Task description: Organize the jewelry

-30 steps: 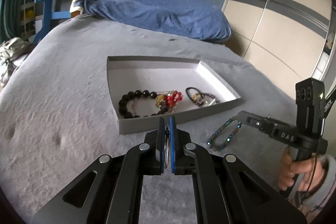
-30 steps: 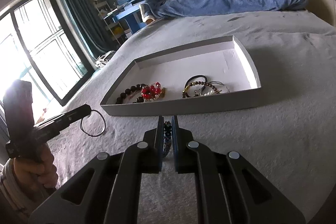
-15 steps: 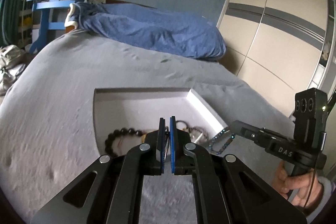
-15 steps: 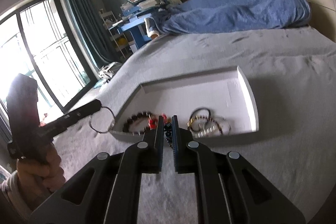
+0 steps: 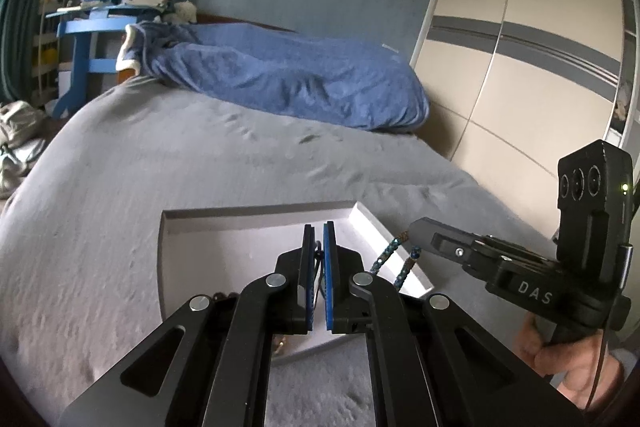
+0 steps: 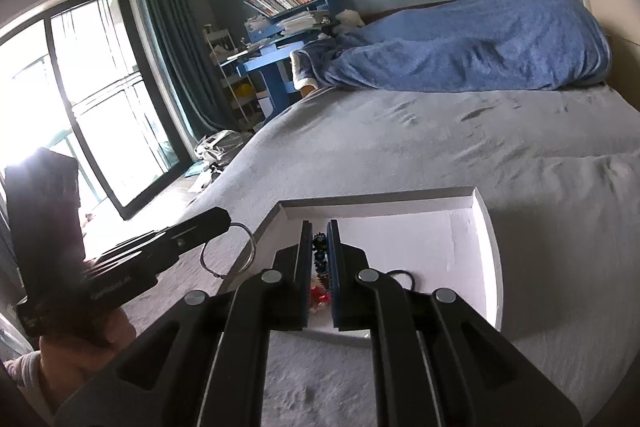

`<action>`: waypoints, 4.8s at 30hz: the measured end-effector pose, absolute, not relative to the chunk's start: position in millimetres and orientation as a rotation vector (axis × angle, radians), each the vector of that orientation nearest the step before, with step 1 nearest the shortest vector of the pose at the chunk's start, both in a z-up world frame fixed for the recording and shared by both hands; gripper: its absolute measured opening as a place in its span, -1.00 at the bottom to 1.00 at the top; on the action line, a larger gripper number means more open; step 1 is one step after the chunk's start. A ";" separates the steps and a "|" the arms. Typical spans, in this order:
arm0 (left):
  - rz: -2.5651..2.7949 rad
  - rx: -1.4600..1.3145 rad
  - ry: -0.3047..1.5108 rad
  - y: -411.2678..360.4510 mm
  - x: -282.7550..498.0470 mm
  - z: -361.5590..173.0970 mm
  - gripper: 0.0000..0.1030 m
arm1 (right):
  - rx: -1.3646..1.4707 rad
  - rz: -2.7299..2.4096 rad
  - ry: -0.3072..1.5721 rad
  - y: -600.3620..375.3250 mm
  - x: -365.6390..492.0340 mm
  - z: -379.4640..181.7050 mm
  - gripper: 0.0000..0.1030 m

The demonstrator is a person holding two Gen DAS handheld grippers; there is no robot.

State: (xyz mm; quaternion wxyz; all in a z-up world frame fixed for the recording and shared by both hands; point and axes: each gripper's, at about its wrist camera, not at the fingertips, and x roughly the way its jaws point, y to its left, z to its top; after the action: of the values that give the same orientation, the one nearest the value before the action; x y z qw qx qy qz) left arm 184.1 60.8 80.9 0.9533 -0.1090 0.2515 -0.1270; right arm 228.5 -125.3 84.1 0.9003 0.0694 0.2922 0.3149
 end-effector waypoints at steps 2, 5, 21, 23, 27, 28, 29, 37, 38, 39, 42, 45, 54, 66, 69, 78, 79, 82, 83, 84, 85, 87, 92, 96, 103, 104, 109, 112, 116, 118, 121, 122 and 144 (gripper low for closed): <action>-0.243 -0.210 0.541 59.6 191.6 72.4 -0.91 | 0.133 0.632 0.633 -124.8 235.5 74.4 -0.86; -0.214 -0.211 0.606 62.4 203.2 52.2 -0.91 | 0.123 0.591 0.694 -127.9 245.8 53.6 -0.86; -0.163 -0.162 0.740 62.4 210.4 12.9 -0.86 | 0.105 0.499 0.807 -138.5 258.3 13.1 -0.86; -0.150 -0.161 0.745 64.8 209.0 11.1 -0.66 | 0.101 0.495 0.813 -139.5 257.9 10.4 -0.85; -0.137 -0.160 0.731 66.4 204.2 11.9 -0.12 | 0.080 0.485 0.806 -140.4 254.3 9.3 -0.45; -0.135 -0.154 0.727 65.8 202.5 12.4 -0.01 | 0.076 0.482 0.800 -140.7 252.8 9.2 -0.22; -0.134 -0.148 0.720 65.0 201.2 12.8 0.19 | 0.069 0.478 0.792 -141.5 250.8 9.5 -0.16; -0.106 -0.103 0.635 63.9 182.3 21.1 0.64 | 0.050 0.461 0.732 -150.3 235.9 13.4 0.10; -0.100 -0.100 0.621 64.8 179.1 22.1 0.71 | 0.041 0.455 0.721 -151.4 232.9 13.2 0.17; -0.093 -0.099 0.613 65.3 177.4 22.4 0.74 | 0.037 0.451 0.716 -152.5 231.0 12.6 0.20; -0.074 -0.105 0.602 67.1 172.0 23.0 0.80 | 0.033 0.434 0.688 -156.8 223.5 12.2 0.33; -0.067 -0.114 0.596 69.6 168.4 22.1 0.82 | 0.021 0.438 0.657 -158.2 215.7 13.0 0.39; -0.030 -0.098 0.563 68.6 153.9 16.5 0.86 | 0.016 0.459 0.622 -157.9 189.6 8.8 0.60; -0.014 -0.072 0.535 64.0 139.2 9.5 0.89 | 0.012 0.455 0.540 -160.4 164.7 10.2 0.69; 0.002 -0.060 0.521 62.5 136.0 9.8 0.90 | 0.013 0.456 0.515 -160.8 159.0 11.5 0.71; 0.020 -0.088 0.466 69.2 123.6 14.7 0.90 | 0.003 0.470 0.479 -160.8 150.7 15.0 0.87; 0.015 -0.088 0.455 69.2 121.4 15.8 0.90 | 0.001 0.471 0.477 -160.4 150.8 15.1 0.88; 0.008 -0.074 0.442 66.8 118.2 17.5 0.90 | -0.006 0.473 0.479 -158.3 151.5 15.0 0.89; 0.007 -0.068 0.439 65.7 117.8 17.9 0.90 | -0.008 0.473 0.481 -157.8 151.9 14.9 0.89; 0.007 -0.065 0.439 64.8 117.8 18.2 0.90 | -0.009 0.473 0.481 -157.6 152.1 14.8 0.89; 0.007 -0.061 0.440 64.1 117.9 18.1 0.90 | -0.009 0.474 0.481 -157.7 152.2 14.6 0.89; 0.007 -0.058 0.442 63.5 118.3 18.0 0.90 | -0.008 0.473 0.481 -158.3 151.9 14.6 0.89; 0.009 -0.060 0.440 63.0 118.4 18.2 0.90 | -0.012 0.475 0.484 -156.9 151.5 14.5 0.89; 0.009 -0.056 0.442 63.5 118.1 17.1 0.90 | -0.016 0.475 0.482 -156.2 150.1 14.0 0.89; 0.010 -0.060 0.448 64.4 118.2 15.5 0.90 | -0.015 0.477 0.484 -156.1 150.2 13.9 0.89; 0.010 -0.060 0.449 64.8 117.9 15.2 0.90 | -0.016 0.477 0.484 -155.9 150.2 13.6 0.89; 0.010 -0.057 0.448 64.5 118.0 15.5 0.90 | -0.016 0.478 0.484 -154.9 149.5 13.2 0.89; 0.010 -0.059 0.449 64.6 118.2 15.5 0.90 | -0.016 0.478 0.484 -155.1 149.9 13.3 0.89; 0.010 -0.058 0.449 63.9 118.4 15.9 0.90 | -0.017 0.477 0.485 -155.2 150.0 13.3 0.89; 0.009 -0.058 0.450 64.2 118.1 15.6 0.90 | -0.017 0.478 0.484 -154.8 149.5 13.3 0.89; 0.008 -0.057 0.450 63.9 117.8 14.3 0.90 | -0.017 0.478 0.484 -155.0 149.9 13.3 0.89; 0.008 -0.057 0.451 64.0 117.6 14.3 0.90 | -0.017 0.478 0.485 -155.2 150.0 13.4 0.89; 0.002 -0.052 0.451 58.9 120.2 11.8 0.90 | -0.017 0.477 0.484 -154.7 149.7 13.6 0.89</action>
State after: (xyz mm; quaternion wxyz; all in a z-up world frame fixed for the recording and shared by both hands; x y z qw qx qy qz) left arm 120.2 58.9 11.8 0.9743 -0.0259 0.2238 0.0012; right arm 149.7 -154.7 13.6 0.9427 -0.0081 0.2376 0.2341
